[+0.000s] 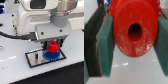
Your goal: Insert the blue gear onto the right peg, followed by the red gear
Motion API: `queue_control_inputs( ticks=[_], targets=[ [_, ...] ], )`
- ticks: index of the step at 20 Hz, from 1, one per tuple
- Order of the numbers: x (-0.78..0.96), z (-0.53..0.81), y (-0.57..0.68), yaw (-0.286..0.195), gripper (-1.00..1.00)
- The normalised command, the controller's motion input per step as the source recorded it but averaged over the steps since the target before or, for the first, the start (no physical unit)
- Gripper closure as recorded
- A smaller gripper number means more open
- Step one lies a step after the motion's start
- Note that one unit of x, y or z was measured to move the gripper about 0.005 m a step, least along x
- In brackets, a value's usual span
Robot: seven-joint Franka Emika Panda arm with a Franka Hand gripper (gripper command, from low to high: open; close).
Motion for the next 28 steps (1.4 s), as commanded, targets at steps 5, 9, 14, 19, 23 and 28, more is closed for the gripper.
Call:
queue_control_inputs(
  ticks=[5, 9, 14, 19, 23, 28],
  targets=[
    [0.18, 0.13, -0.09, 0.000, 1.00],
    [0.18, 0.00, -0.14, 0.000, 1.00],
    [0.13, -0.20, -0.16, 0.000, 1.00],
    [0.12, -0.13, -0.10, 0.000, 1.00],
    [0.07, -0.05, -0.02, 0.000, -1.00],
    [0.00, 0.13, 0.03, 0.000, -1.00]
  ],
)
